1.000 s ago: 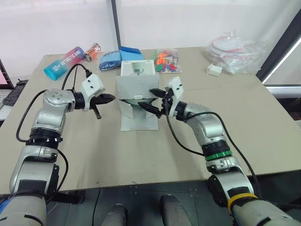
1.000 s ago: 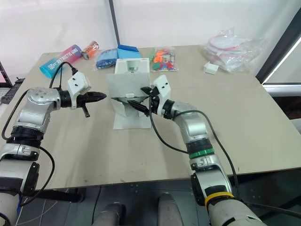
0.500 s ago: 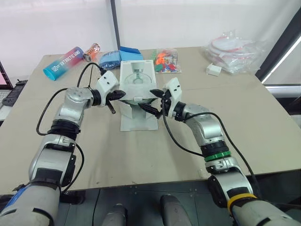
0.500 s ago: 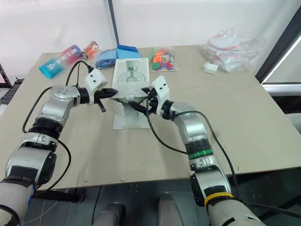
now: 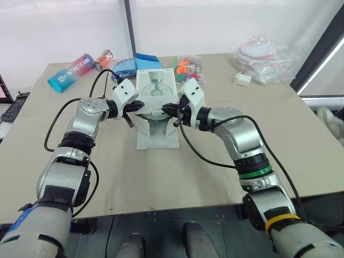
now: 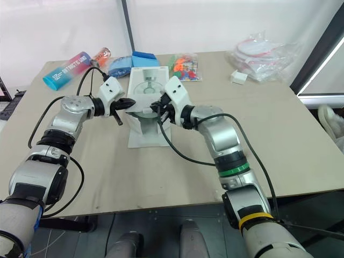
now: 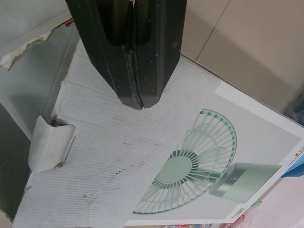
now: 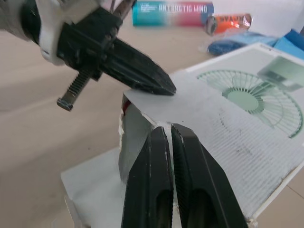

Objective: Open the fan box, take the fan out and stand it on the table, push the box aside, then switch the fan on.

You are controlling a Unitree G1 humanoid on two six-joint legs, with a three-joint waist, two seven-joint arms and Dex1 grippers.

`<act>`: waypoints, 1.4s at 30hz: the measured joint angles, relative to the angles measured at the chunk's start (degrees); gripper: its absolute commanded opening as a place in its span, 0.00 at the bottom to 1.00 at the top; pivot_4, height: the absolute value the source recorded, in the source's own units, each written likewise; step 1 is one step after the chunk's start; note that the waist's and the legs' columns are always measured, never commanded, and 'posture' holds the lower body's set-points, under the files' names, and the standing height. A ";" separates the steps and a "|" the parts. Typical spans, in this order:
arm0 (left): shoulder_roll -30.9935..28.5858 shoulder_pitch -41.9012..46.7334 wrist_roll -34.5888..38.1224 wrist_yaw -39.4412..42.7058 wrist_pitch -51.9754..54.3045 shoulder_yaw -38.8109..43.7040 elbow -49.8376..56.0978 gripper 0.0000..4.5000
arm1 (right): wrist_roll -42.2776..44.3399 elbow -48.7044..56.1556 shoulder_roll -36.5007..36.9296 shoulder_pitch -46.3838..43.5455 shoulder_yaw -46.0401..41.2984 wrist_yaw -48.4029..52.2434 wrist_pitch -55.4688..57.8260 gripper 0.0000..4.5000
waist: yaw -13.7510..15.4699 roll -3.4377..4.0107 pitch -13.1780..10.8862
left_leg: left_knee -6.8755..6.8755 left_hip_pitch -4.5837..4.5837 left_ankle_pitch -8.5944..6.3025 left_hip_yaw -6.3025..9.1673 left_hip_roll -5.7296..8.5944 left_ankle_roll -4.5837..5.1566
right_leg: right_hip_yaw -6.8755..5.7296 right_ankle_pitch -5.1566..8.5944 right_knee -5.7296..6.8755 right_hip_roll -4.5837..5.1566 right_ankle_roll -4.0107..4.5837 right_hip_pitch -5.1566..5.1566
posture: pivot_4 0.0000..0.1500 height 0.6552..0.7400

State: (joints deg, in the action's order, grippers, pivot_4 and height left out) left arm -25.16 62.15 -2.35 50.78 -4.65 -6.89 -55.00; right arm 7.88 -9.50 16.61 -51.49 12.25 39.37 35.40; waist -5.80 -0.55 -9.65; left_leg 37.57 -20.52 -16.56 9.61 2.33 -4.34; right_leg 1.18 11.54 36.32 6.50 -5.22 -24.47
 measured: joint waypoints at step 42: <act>1.67 -2.87 0.62 -0.77 1.28 0.43 5.09 0.00 | -19.05 5.01 13.68 3.51 13.76 7.26 -4.90 0.02 | 0.11 -0.01 0.01 | 0.01 -0.03 0.00 -0.02 0.00 0.00 | -0.01 0.00 -0.04 0.00 0.00 0.01 | 1.00 1.00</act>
State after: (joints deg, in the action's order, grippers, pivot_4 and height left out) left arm -23.49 59.28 -1.73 50.01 -3.38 -6.46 -49.91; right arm -11.17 -4.49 30.28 -47.97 26.01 46.63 30.49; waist -5.69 -0.56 -9.65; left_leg 37.59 -20.55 -16.55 9.59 2.33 -4.34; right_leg 1.17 11.54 36.28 6.50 -5.22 -24.46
